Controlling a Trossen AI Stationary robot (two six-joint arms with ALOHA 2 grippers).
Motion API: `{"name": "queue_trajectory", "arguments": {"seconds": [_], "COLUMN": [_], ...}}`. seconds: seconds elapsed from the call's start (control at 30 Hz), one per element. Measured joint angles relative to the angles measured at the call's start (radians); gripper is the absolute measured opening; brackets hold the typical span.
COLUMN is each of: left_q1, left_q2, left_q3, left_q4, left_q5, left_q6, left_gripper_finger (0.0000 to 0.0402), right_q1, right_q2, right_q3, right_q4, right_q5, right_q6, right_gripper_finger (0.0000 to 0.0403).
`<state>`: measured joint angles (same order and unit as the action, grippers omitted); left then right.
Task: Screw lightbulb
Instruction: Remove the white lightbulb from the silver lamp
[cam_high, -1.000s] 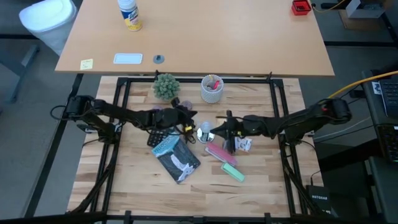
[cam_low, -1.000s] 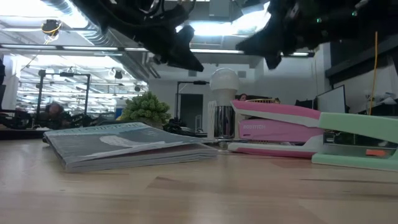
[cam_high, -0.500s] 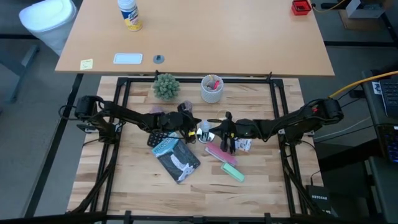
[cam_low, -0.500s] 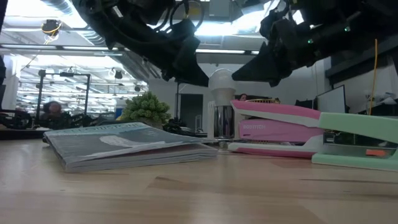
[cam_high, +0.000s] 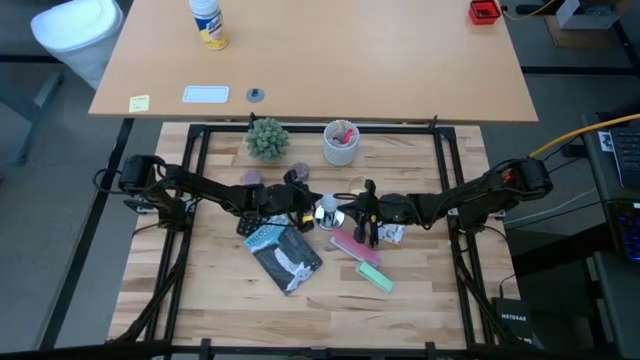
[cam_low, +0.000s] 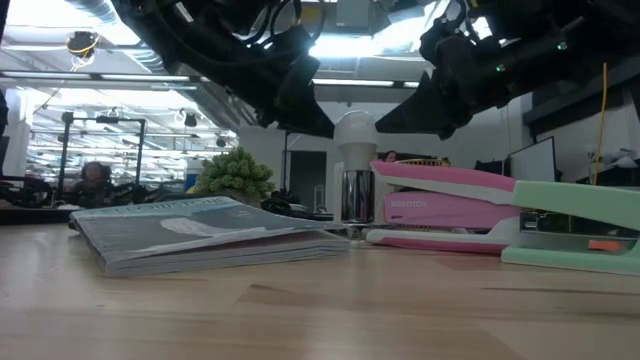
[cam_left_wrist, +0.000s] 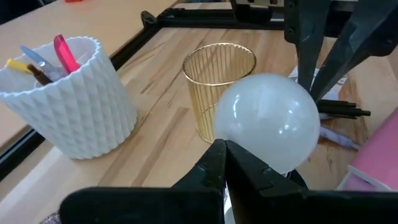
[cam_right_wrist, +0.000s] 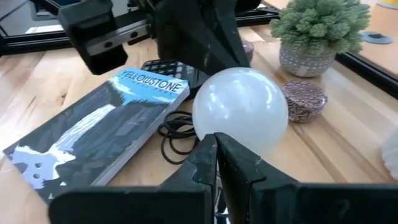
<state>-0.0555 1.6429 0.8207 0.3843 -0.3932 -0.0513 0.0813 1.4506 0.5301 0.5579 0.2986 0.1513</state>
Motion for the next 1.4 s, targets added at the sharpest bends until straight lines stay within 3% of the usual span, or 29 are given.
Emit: {"name": "queue_trajectory", "arguments": {"seconds": [0.37, 0.53, 0.9, 1.0, 1.3, 1.4], "left_q1": [-0.015, -0.042, -0.059, -0.058, -0.035, 0.002], "left_q2": [-0.005, 0.004, -0.002, -0.014, -0.082, -0.081], "left_q3": [0.002, 0.001, 0.002, 0.002, 0.002, 0.002], "left_q4": [-0.058, -0.071, -0.049, -0.029, 0.027, 0.018], "left_q5": [-0.016, 0.039, 0.002, -0.005, -0.164, -0.168], "left_q6": [-0.057, -0.05, -0.019, 0.006, 0.115, 0.13], "left_gripper_finger": [0.0001, 0.0001, 0.0001, 0.0001, 0.0001, 0.0001], "right_q1": [-0.003, -0.009, -0.012, -0.01, -0.01, -0.009], "right_q2": [0.0, 0.005, 0.003, 0.002, 0.001, 0.0], "right_q3": [-0.001, -0.001, 0.0, 0.0, 0.0, 0.0], "right_q4": [-0.002, -0.022, -0.007, 0.001, 0.13, 0.14], "right_q5": [0.086, 0.18, 0.186, 0.168, -0.12, -0.129], "right_q6": [0.0, 0.001, 0.0, -0.001, -0.025, -0.026], "right_gripper_finger": [0.0019, 0.0019, 0.0019, 0.0019, 0.0019, 0.0019]}}
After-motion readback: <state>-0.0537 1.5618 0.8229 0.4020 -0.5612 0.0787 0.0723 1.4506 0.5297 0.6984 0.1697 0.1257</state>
